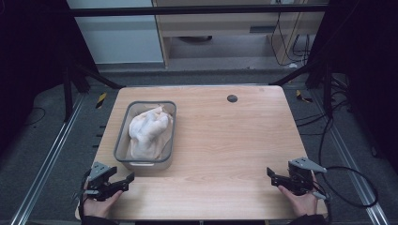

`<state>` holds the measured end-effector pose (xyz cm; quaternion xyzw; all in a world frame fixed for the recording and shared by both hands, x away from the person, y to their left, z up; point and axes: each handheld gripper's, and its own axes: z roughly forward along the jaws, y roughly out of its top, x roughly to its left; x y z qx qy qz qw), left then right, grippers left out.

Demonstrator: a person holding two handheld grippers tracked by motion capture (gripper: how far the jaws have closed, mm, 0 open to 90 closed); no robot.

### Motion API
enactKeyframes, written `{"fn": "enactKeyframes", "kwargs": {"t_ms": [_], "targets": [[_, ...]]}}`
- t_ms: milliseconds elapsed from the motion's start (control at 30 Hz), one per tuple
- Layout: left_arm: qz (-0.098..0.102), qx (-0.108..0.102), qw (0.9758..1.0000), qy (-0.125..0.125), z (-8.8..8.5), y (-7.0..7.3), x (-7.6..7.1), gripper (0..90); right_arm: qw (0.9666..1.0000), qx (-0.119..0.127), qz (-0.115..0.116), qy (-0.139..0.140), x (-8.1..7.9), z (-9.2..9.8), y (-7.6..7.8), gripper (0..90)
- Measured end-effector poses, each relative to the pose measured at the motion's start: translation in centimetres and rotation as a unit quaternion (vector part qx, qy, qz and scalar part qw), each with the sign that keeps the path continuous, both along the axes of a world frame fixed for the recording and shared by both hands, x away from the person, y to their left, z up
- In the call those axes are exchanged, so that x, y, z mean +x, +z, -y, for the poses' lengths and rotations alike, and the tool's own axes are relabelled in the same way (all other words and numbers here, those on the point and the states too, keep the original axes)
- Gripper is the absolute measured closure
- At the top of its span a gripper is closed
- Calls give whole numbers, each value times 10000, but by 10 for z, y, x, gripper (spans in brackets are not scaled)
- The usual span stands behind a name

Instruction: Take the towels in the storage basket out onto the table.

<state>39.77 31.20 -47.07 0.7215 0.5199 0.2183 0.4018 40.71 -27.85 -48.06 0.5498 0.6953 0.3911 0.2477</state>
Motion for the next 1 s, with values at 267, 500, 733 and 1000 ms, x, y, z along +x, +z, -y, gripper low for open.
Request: {"fn": "enactKeyframes", "kwargs": {"t_ms": [267, 500, 733, 1000], "targets": [[156, -171, 9997, 12, -3, 8, -4, 217, 10000, 16, -61, 29, 0, 1, -1, 77], [307, -263, 9991, -82, -2, 18, -7, 216, 9999, -88, -64, 74, -1, 1, -3, 85], [414, -237, 9988, -141, 0, 27, -7, 212, 9999, -74, -80, 95, -1, 1, -3, 100], [536, -183, 9982, -201, 3, 37, -3, 203, 9999, -123, -26, 108, -2, 1, -4, 100]]}}
